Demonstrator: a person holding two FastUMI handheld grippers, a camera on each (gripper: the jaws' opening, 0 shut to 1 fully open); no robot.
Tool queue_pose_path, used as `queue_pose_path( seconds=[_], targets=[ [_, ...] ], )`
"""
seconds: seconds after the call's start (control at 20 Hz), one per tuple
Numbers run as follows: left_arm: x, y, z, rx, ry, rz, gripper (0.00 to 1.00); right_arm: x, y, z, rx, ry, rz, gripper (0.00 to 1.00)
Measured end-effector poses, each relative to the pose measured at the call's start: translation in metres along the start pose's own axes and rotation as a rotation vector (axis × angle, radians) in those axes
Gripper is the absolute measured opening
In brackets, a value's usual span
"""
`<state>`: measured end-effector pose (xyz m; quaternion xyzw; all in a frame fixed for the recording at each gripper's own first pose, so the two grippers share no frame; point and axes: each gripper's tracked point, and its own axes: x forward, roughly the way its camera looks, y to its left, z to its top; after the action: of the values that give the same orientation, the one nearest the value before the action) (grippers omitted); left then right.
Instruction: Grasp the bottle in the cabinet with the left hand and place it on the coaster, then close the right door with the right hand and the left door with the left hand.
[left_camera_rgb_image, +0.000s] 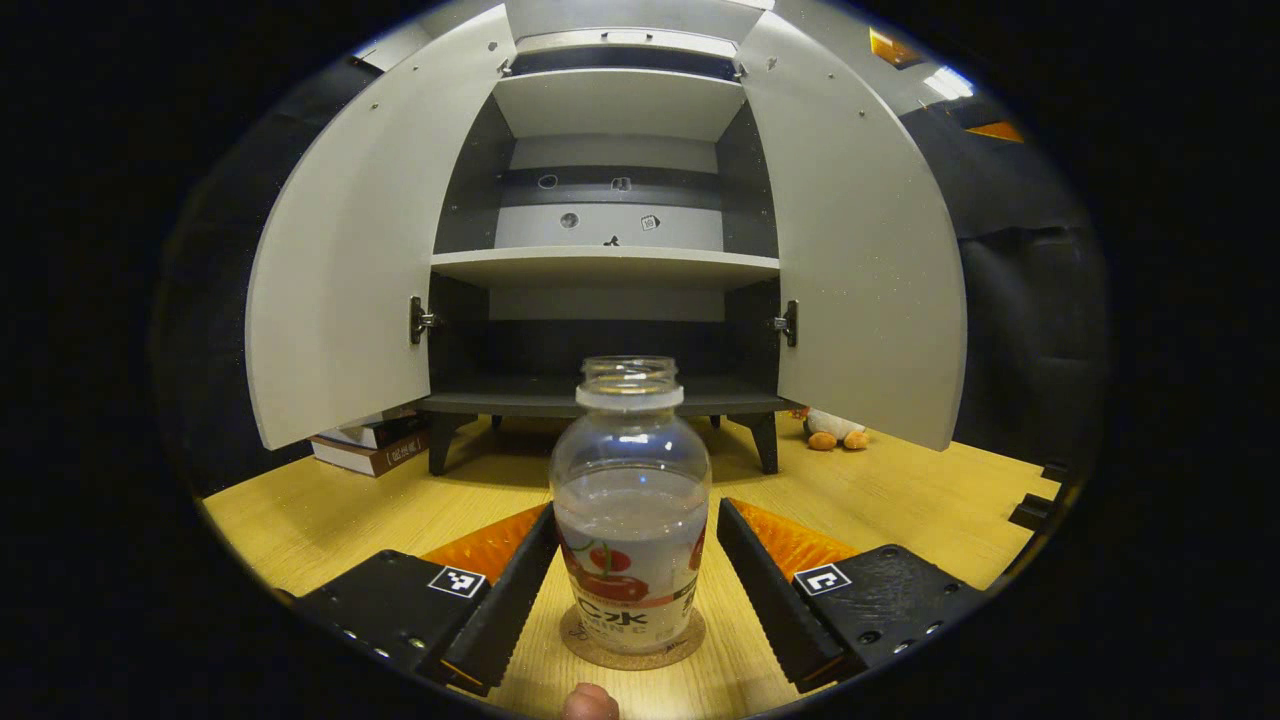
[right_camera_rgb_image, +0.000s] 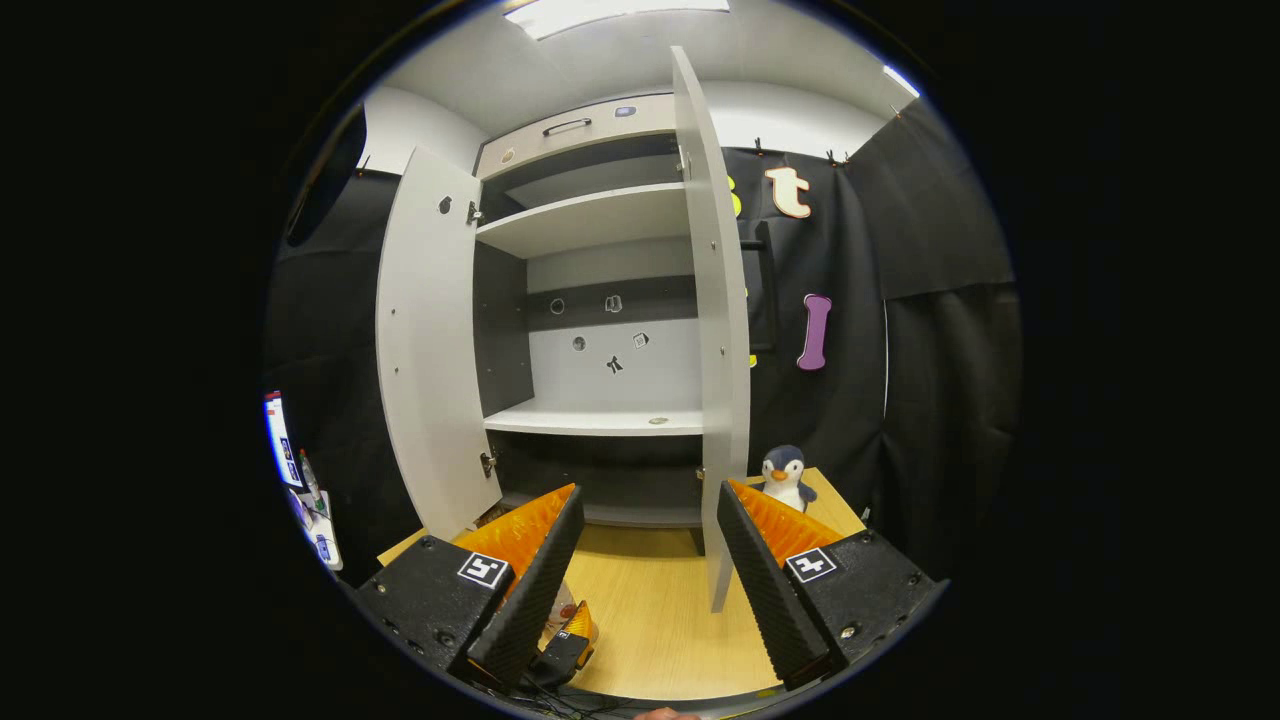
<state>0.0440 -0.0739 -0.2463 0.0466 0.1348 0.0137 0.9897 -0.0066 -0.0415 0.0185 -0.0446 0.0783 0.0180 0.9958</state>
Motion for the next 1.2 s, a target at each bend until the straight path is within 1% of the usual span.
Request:
queue_pose_path(
  seconds=[0.1,0.35,0.55,0.75,1.0,1.2],
  targets=[
    [-0.007,0.002,0.015,0.013,-0.028,-0.007,0.96,-0.001,-0.001,0.0,0.021,-0.008,0.0,0.83],
    [-0.026,-0.003,0.057,0.037,-0.079,-0.052,0.96,-0.004,-0.005,0.003,0.074,-0.04,-0.014,0.83],
    [-0.037,-0.005,0.096,0.003,-0.116,-0.074,0.96,-0.014,-0.027,0.0,0.05,-0.075,-0.051,0.83],
    [-0.046,-0.001,0.142,-0.002,-0.172,-0.077,0.96,-0.018,-0.038,0.002,0.035,-0.095,-0.066,0.83],
    [-0.063,0.0,0.198,-0.007,-0.227,-0.101,0.96,-0.018,-0.04,0.022,0.048,-0.161,-0.06,0.83],
    [-0.074,0.003,0.236,-0.029,-0.266,-0.101,0.95,-0.016,-0.041,0.047,0.078,-0.231,-0.035,0.83]
  ],
)
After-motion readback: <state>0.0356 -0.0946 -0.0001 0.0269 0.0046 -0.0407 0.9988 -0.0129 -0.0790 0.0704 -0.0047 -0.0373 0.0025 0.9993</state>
